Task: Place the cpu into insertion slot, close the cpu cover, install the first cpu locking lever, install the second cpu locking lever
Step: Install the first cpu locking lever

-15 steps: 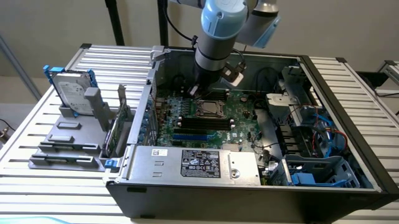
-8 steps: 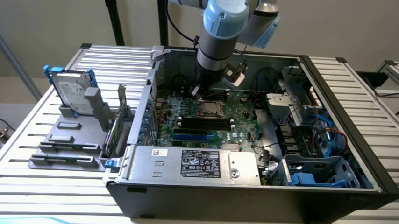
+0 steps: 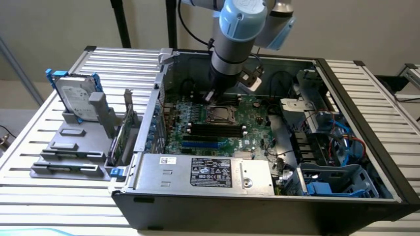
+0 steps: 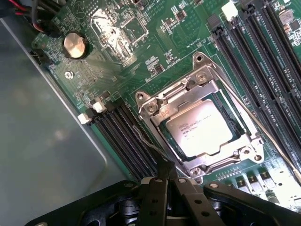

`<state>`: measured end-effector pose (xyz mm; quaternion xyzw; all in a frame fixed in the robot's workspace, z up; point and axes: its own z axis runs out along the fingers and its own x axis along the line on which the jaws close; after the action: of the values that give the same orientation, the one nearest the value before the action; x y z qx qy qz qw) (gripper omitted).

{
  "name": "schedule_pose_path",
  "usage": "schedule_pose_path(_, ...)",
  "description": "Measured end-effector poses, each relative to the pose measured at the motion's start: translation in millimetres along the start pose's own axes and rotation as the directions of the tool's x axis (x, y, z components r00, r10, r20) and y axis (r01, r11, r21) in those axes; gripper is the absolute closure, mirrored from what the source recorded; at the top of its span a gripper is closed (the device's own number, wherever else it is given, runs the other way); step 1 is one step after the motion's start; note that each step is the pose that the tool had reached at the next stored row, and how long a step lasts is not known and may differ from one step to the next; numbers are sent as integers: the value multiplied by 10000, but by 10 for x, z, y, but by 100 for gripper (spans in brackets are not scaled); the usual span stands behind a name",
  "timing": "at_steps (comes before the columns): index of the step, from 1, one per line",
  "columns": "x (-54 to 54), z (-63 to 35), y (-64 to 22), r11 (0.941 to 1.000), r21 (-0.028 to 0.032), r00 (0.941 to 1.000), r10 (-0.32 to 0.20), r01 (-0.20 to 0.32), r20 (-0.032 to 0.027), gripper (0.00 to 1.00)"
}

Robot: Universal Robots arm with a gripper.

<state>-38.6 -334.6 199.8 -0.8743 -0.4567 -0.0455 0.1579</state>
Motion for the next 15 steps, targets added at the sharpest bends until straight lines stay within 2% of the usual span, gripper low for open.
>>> schedule_pose_path(9, 62, 15, 82, 10000, -69, 10000, 8, -7, 96, 89)
schedule_pose_path(15, 51, 15, 65, 10000, -68, 10000, 7, -6, 96, 89)
